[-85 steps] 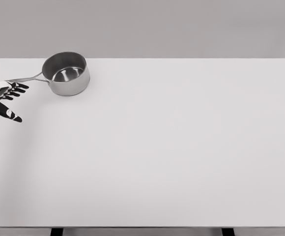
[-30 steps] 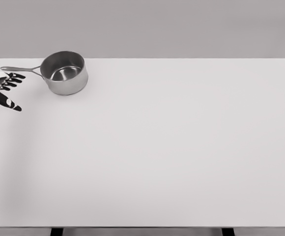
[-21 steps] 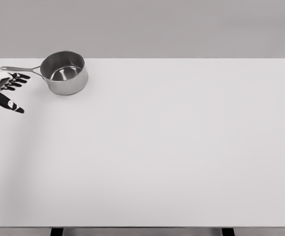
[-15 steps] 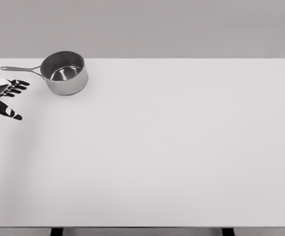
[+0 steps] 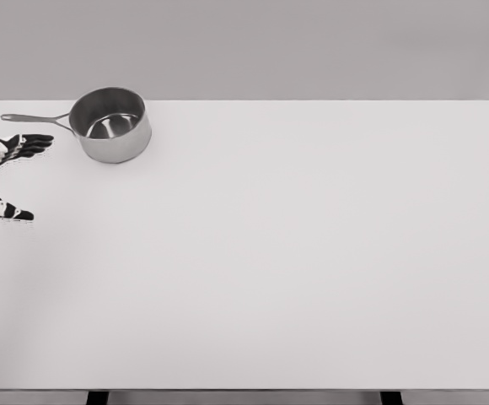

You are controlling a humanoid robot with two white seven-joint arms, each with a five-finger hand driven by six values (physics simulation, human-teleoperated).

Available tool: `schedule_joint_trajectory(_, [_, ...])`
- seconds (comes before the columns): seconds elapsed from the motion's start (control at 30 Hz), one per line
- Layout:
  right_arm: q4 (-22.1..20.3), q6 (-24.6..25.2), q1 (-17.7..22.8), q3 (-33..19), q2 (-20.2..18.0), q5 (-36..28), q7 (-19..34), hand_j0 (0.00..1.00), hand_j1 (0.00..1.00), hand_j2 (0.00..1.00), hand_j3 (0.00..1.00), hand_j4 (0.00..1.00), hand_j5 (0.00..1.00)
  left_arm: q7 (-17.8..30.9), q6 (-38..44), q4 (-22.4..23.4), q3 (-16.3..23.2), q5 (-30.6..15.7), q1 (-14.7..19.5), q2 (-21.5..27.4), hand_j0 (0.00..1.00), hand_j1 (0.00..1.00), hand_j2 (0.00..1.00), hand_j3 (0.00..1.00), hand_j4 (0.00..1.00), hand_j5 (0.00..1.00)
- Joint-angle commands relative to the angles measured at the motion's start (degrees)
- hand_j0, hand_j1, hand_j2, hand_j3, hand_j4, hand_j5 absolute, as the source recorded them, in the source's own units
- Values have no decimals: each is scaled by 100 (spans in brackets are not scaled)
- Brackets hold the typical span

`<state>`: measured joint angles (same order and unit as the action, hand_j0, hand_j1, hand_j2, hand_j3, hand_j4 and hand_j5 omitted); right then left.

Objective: Rotate pot handle

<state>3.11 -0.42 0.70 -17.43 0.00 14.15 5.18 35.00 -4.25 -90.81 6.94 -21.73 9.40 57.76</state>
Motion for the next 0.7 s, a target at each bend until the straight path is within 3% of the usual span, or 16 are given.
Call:
schedule_joint_trajectory(0.0, [-3,7,0,3,0,0,1,100,100,100,100,100,100,0,-857,-139,-324,-270,0,-37,100,100,100,100,100,100])
schedule_joint_trajectory(0.13, [-3,-2,0,-6,0,0,1,100,100,100,100,100,100,0,-1508,-938,-333,-288,0,-134,100,100,100,100,100,100])
schedule_joint_trajectory(0.2, [-3,-2,0,3,0,0,1,100,100,100,100,100,100,0,-1666,-1176,-333,-270,9,-494,100,100,100,100,100,100])
schedule_joint_trajectory(0.3, [-3,-2,0,3,0,0,1,100,100,100,100,100,100,0,-2132,-1220,-324,-261,-26,-767,100,100,100,100,100,100])
schedule_joint_trajectory(0.67, [-3,-2,0,3,0,0,1,100,100,100,100,100,100,0,-2132,-1176,-281,-235,-26,-907,100,100,100,100,100,100])
